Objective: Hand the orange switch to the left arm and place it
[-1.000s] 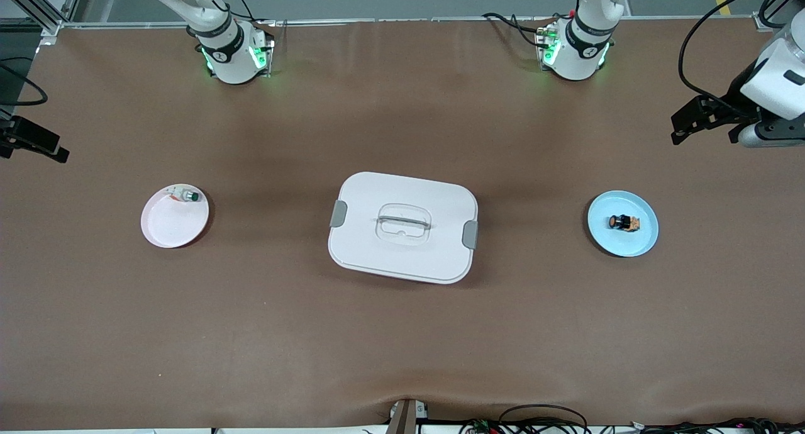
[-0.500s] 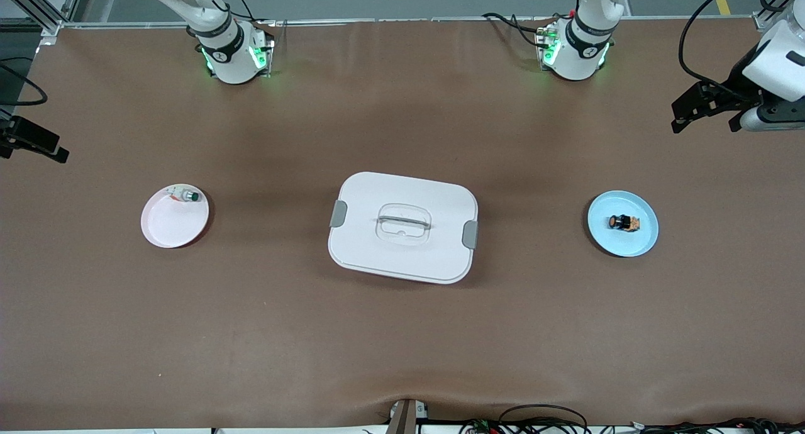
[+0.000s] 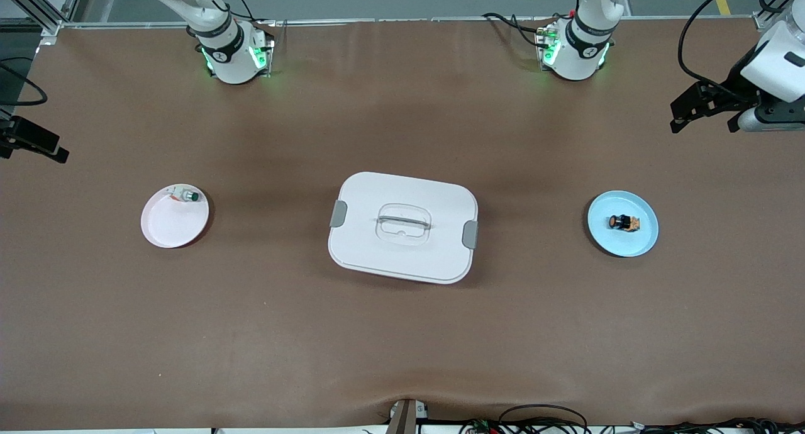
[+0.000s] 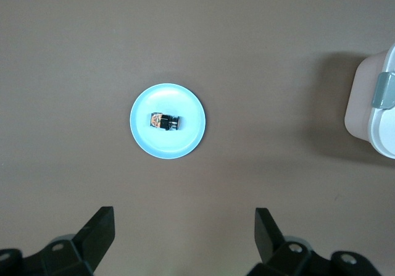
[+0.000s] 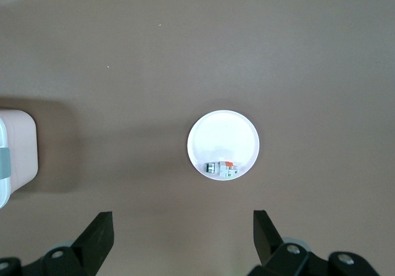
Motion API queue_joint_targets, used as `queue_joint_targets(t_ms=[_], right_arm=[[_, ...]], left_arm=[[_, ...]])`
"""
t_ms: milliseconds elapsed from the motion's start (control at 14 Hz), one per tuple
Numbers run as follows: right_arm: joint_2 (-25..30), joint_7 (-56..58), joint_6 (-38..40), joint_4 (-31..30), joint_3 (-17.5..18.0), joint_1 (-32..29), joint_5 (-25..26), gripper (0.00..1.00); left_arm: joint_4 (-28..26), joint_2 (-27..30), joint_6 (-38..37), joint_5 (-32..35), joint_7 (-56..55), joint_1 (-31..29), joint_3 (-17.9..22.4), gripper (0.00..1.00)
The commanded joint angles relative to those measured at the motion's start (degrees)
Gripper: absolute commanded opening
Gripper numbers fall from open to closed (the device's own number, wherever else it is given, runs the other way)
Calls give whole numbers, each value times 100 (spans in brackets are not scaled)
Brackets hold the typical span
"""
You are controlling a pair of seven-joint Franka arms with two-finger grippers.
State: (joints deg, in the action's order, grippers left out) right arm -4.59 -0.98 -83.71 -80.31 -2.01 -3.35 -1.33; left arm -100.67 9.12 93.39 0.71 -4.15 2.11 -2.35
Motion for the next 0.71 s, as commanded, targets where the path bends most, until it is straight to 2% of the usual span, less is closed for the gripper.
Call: queue_joint_targets(t_ms=[0, 643], right_arm=[[178, 19, -49, -169, 78, -113, -25, 100], [169, 19, -49, -169, 69, -122, -25, 100]], left_arm=[[-23, 38, -31, -71, 99, -44, -37, 100], [-32, 20, -119, -80, 90, -44, -37, 100]])
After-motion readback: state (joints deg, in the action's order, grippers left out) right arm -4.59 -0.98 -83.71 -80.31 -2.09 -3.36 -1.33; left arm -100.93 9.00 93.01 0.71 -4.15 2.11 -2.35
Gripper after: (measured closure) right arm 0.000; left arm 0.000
